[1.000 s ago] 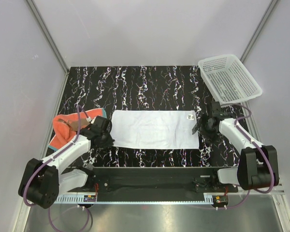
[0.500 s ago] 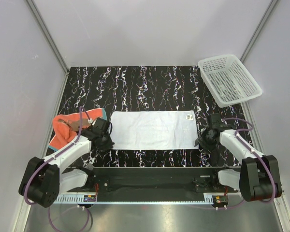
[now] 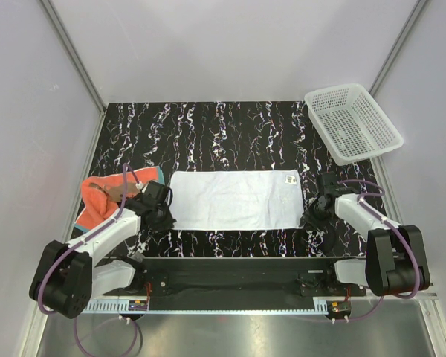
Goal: Roll the towels
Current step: Fold the towel
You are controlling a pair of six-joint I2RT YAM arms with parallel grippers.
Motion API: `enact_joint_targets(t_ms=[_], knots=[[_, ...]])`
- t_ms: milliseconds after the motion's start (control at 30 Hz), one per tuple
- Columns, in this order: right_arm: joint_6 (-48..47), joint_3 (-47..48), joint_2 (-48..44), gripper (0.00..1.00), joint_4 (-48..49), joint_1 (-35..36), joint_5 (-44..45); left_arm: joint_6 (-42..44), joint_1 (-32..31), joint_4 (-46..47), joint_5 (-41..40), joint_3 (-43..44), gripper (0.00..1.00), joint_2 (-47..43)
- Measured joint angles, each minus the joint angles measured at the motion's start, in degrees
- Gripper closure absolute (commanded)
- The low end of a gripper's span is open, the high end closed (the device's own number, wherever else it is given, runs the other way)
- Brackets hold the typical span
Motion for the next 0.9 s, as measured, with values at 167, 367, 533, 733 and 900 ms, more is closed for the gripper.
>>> enact_joint_targets(t_ms=[167, 367, 533, 733, 900], knots=[[-0.2, 0.11, 0.15, 0.98, 0.28, 0.0, -0.22, 0.13, 0.0, 0.02, 0.02, 0.0, 1.0, 0.0], [-0.83, 0.79, -2.36, 1.0, -2.08, 0.0, 0.17, 0.17, 0.0, -0.66, 0.46, 0.04, 1.0, -0.44], [-0.83, 3.19, -9.79, 1.0, -7.52, 0.0, 0.61, 0.15, 0.0, -3.3, 1.9, 1.2, 1.0, -2.6], [0.11, 5.42, -17.35, 1.0, -13.7, 0.0, 0.61, 0.07, 0.0, -5.81, 3.61, 2.19, 1.0, -6.34], [0.57, 5.88, -19.67, 1.0, -17.03, 0.0, 0.61, -0.02, 0.0, -8.57, 5.42, 3.43, 1.0, -7.63]])
